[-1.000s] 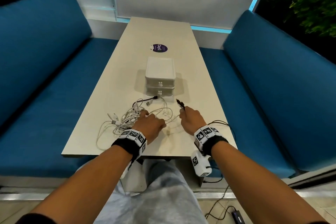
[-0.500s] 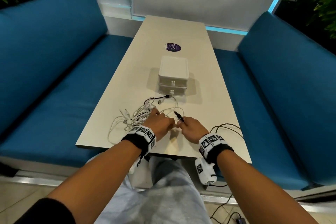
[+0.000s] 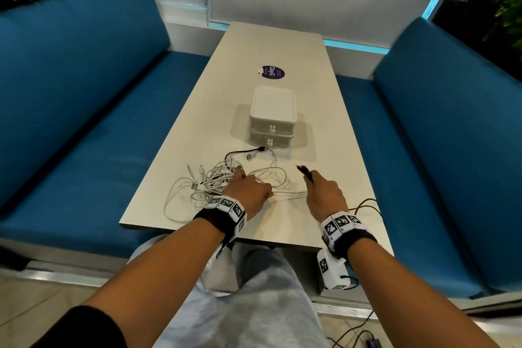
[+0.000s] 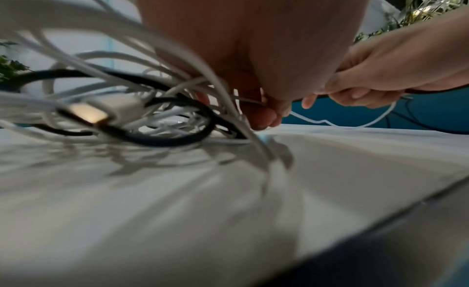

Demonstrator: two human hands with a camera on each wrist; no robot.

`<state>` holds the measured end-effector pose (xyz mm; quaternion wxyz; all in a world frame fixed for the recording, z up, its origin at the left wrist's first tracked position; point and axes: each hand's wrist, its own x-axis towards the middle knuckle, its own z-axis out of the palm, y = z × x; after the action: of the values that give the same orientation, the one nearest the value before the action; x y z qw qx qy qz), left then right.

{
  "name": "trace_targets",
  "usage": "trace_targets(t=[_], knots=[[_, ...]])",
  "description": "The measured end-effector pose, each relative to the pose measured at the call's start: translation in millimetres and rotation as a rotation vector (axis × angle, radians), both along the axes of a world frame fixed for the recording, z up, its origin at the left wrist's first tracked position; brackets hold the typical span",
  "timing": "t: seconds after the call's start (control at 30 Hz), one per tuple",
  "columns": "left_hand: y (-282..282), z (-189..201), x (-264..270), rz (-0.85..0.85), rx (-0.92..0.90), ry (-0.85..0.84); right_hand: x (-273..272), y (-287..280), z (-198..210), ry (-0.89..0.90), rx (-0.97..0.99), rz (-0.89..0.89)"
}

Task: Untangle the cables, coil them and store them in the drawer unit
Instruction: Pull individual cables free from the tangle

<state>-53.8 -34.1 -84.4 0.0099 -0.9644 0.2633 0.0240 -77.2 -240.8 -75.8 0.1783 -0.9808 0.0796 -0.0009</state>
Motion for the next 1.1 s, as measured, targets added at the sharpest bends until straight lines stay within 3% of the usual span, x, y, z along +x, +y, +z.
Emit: trace_targets(t=[0.17,0.3,0.47,0.7,0.9,0.97,1.1], knots=[[-2.6,2.5,-3.3,0.002,-0.045,-0.010,-5.9,40.2,-8.9,0.005,0.161,0.244],[0.3,2.3,-4.9,-0.002,-0.030,-0.024,-3.6,44.9,-11.2,0.145,0.289,0.268],[4.2,0.5,2.9,-0.018,-0.019,0.009,0.8,22.1,-5.3,0.206,0.113,0.299],[8.7,4.6,9.4,-0.041,0.025,-0.039,2.7,-26.2,9.9,0.201,-0.166,0.102],[4.6,4.1,7.4,-0.013,0.030,-0.011,-2.4,-3.2,4.3,0.020,-0.084,0.049],[3.0,5.6,6.3,-0.010,0.024,0.014,-4.7,14.6,2.7,-0.025,0.005,0.142],[1.4,7.5,4.7,-0.056,0.029,-0.025,-4.4,45.6,-3.0,0.058,0.096,0.333]])
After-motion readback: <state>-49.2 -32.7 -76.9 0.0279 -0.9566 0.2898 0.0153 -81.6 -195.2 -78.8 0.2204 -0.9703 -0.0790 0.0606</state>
